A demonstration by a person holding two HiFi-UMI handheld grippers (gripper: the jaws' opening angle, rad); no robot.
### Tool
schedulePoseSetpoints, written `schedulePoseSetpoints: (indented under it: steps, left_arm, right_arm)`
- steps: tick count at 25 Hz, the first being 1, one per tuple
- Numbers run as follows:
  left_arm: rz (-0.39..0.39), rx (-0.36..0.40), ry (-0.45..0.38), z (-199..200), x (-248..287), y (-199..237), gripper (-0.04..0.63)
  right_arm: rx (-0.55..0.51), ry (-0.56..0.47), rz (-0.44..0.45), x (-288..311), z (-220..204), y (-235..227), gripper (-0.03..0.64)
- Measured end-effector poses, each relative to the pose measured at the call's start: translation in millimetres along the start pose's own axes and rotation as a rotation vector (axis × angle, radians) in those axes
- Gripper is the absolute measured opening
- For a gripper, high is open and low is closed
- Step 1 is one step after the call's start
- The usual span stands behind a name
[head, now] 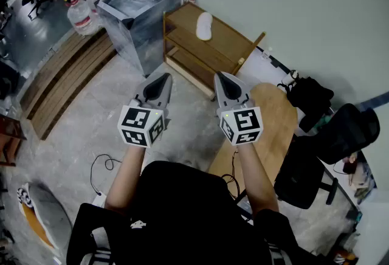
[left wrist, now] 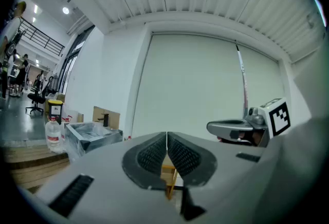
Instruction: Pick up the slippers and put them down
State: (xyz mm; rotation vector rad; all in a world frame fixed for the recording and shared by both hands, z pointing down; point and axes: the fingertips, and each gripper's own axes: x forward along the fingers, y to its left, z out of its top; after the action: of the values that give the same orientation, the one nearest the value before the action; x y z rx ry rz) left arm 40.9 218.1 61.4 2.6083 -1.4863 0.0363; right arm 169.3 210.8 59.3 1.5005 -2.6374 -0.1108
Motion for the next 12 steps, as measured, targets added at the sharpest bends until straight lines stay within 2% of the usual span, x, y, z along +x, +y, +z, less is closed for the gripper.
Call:
schedulePoseSetpoints:
  steps: [7, 12]
  left_arm:
    - [-0.007, 0.005, 0.003, 1.5, -0.5, -4.1, 0.008]
    - [-0.013, 0.008, 0.009, -5.0, -4.6, -13.6, 0.008]
  right_arm:
    - [-0.043, -0.007, 0.008, -2.2, 0.7, 6.4, -0.009]
    - [-0.032, -0.01, 0.025, -9.8, -4.4, 6.8, -0.009]
